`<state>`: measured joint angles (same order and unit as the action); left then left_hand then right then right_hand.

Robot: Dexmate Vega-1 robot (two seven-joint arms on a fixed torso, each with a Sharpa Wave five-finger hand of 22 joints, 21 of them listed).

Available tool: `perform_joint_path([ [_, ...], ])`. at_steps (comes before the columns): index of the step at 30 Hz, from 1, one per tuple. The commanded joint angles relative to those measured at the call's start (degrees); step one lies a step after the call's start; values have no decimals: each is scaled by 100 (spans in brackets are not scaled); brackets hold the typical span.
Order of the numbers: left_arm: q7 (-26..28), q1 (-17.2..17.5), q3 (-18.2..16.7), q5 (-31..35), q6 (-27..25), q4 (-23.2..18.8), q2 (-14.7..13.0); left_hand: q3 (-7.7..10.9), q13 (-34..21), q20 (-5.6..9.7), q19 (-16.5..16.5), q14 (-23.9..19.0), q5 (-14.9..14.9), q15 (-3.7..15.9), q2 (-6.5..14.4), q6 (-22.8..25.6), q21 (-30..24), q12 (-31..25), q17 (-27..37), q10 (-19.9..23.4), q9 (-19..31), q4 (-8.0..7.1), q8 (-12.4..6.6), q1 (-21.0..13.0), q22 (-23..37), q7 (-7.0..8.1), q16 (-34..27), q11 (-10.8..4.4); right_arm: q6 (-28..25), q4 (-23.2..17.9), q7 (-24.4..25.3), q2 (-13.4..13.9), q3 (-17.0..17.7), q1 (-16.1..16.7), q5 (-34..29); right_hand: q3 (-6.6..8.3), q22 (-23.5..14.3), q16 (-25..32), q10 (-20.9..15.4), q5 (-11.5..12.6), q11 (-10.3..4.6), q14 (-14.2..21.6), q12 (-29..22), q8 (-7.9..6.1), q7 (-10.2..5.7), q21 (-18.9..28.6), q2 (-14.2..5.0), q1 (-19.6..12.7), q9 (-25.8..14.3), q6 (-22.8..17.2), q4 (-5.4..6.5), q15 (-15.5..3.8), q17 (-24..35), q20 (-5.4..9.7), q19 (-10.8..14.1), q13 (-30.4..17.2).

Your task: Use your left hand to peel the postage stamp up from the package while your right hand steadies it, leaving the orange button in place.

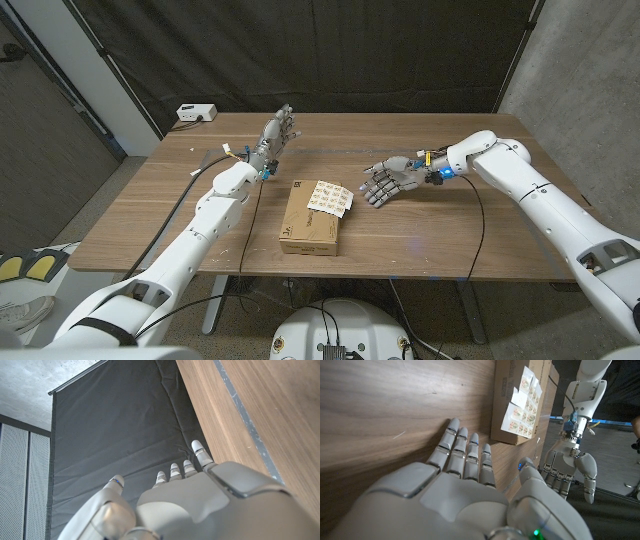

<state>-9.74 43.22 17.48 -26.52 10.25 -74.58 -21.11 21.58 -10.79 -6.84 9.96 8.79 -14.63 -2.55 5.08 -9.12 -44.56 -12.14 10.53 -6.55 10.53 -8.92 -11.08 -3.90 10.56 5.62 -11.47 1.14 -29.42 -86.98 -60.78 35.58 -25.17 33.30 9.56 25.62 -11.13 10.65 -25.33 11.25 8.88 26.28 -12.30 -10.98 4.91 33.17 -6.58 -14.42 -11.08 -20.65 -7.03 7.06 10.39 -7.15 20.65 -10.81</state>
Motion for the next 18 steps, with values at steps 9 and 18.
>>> perform_joint_path([
  [9,-23,9,-37,-20,87,85,22,-23,-22,-28,582,25,-33,34,125,3,8,-7,28,-14,11,-3,1,33,11,12,-3,33,9,838,-1028,-431,-618,-824,-575,16,-64,78,-68,28,35,201,-24,-43,72,120,-7,-57,-13,-63,18,-32,34,44,179,-9],
  [18,-25,-25,-31,-12,107,143,43,-25,-22,-27,582,26,-33,32,125,6,18,-4,28,-16,11,-3,1,33,12,17,-1,34,173,1292,-1435,-644,-572,-966,-604,28,-134,157,-210,34,58,503,-72,-66,121,268,-44,-35,-15,-134,53,-147,52,142,357,-10],
])
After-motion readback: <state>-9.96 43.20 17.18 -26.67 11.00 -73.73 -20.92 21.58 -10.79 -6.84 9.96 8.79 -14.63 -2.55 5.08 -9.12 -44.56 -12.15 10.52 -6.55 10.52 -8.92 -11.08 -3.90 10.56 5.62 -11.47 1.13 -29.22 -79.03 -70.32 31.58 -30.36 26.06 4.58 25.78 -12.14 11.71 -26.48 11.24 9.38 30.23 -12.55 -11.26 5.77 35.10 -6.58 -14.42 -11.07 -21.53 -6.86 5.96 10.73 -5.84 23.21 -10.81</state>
